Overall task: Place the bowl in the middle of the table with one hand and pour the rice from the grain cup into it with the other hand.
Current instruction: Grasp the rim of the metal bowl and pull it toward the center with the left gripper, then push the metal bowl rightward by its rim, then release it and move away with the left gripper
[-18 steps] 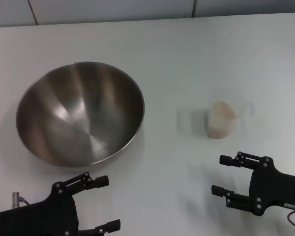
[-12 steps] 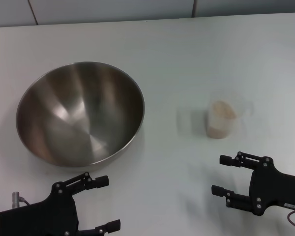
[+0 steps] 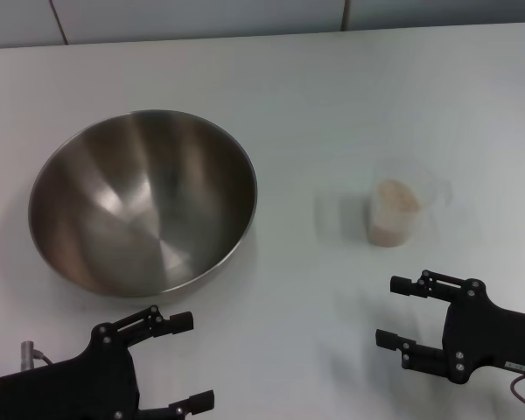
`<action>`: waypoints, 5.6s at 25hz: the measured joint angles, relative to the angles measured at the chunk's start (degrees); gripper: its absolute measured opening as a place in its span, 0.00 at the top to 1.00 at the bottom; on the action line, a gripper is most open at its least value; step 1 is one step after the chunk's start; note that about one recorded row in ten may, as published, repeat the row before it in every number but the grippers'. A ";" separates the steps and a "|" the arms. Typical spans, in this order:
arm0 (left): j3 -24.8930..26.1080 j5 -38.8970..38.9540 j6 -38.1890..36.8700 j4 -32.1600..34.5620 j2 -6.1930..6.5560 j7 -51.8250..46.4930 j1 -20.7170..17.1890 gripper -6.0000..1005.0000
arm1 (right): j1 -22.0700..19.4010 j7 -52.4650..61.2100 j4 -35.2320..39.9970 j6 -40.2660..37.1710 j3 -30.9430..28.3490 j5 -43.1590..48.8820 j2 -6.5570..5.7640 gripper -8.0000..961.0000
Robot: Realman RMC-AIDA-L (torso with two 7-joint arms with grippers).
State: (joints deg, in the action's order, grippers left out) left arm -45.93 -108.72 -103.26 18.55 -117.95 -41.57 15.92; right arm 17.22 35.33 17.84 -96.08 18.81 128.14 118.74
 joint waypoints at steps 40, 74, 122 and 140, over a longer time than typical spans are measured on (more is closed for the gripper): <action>47.53 0.71 8.19 -5.17 -0.43 3.21 8.04 0.14 | 0.12 -1.44 -0.70 0.05 -0.54 -0.35 0.18 0.28; 0.90 -26.81 23.10 43.28 -0.26 -66.57 13.87 0.14 | 0.80 -1.50 -0.35 0.15 -0.72 -0.47 0.09 0.28; -4.03 -40.16 21.37 45.77 -0.53 -75.97 19.69 0.88 | 1.52 -1.49 -0.35 0.90 -0.79 -0.70 0.18 0.28; 0.04 -39.25 15.12 46.44 -0.27 -78.93 26.18 0.95 | 1.35 -1.49 -0.67 0.90 -0.78 -0.70 0.18 0.28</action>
State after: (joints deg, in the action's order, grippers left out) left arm -45.89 -147.97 -88.13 64.98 -118.22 -120.50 42.10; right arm 18.56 33.84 17.17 -95.19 18.03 127.44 118.92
